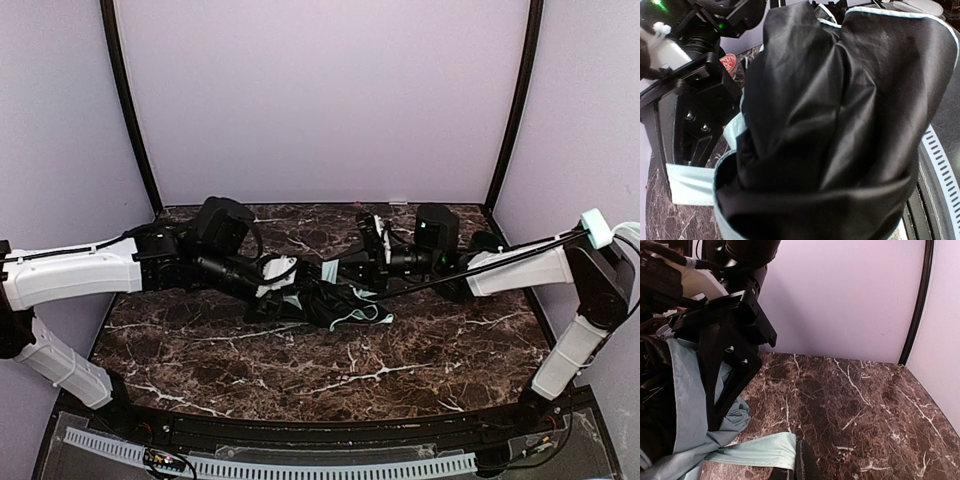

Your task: Put away the umbrella

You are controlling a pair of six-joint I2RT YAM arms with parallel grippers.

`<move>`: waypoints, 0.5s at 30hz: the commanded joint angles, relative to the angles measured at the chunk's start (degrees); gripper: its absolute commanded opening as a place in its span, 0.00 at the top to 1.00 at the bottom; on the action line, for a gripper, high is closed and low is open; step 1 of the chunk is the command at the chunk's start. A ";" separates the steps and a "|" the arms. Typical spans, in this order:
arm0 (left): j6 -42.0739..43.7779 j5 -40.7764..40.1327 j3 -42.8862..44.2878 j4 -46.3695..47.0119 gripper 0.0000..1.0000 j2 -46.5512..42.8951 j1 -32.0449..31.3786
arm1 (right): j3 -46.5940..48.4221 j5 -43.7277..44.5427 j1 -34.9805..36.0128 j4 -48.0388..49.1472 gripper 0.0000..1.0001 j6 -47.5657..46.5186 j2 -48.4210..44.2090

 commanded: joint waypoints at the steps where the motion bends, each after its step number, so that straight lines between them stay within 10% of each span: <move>1: 7.18 3.40 -1.37 -23.13 1.00 5.01 -5.90 | 4.44 8.89 -2.91 -4.85 1.00 -9.42 -5.16; 15: 4.58 -13.08 -10.79 -5.26 1.00 -5.09 -7.08 | -1.27 7.61 -1.39 5.85 1.00 -2.72 -4.89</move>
